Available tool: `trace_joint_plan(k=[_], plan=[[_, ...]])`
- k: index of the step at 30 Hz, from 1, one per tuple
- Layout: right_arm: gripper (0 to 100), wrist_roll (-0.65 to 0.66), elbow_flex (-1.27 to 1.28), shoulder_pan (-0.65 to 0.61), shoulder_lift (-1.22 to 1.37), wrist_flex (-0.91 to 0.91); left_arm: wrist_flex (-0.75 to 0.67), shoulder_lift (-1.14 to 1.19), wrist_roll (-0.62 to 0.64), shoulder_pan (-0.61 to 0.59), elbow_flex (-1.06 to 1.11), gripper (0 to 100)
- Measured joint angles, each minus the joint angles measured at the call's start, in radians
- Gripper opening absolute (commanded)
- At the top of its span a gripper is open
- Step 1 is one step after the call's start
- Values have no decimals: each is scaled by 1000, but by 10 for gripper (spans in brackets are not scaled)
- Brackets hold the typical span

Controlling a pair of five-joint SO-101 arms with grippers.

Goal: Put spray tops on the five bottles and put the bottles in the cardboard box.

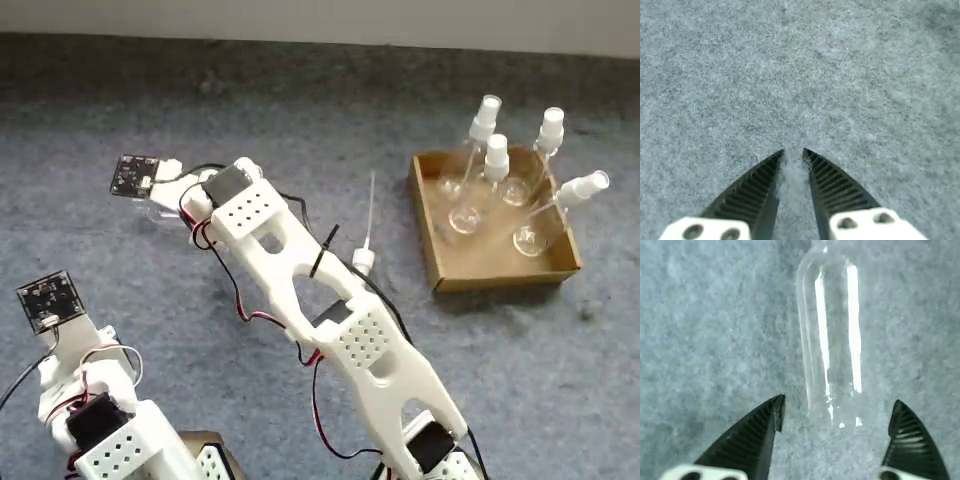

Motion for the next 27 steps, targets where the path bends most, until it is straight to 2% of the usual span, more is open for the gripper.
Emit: trace_joint_plan(k=[6,11,18,24,27], plan=[[289,0,-61,-8,81,0,0,0,0,0,0,8],[368,6,-63,-6,123,0,-3,0,0,0,0,8],[368,6,-64,-11,183,-64,-5,0,0,0,0,8],[209,8,-77,-11,187,-66,-23,0,0,0,0,8],[185,8,-78,-11,187,-72,-25,0,0,0,0,8]])
